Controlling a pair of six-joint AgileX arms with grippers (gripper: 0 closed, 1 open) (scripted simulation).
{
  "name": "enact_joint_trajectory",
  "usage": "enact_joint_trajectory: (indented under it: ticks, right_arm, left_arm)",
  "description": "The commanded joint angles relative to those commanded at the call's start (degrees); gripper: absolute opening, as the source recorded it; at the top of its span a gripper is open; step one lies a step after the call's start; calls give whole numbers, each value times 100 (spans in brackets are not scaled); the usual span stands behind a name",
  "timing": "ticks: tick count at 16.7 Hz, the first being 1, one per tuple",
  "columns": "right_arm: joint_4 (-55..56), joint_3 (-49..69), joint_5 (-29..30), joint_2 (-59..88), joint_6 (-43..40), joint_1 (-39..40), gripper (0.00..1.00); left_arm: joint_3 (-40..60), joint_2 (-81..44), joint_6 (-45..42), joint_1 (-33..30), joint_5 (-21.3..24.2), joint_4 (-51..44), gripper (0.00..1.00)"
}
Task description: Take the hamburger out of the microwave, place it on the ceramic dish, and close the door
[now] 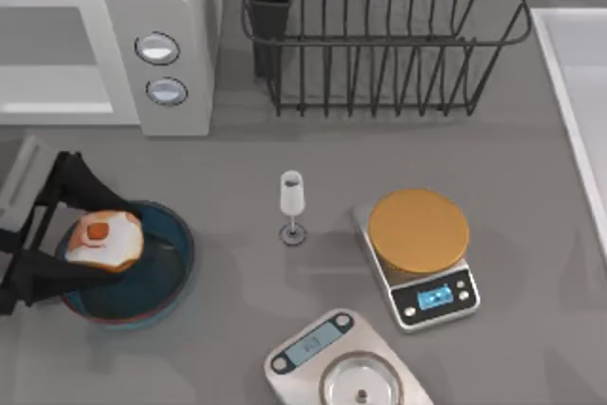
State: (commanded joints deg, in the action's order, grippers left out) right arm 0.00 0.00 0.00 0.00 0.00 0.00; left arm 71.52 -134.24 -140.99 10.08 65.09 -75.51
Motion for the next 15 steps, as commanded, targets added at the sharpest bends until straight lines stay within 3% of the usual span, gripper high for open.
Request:
enact_joint_trajectory:
  ticks: [4,15]
  right_arm:
    - [0,0,0,0,0,0,100]
    - [0,0,0,0,0,0,100]
  left_arm:
    - [-12,-20,4,-4,-7,17,0]
    - [-12,-20,4,-4,-7,17,83]
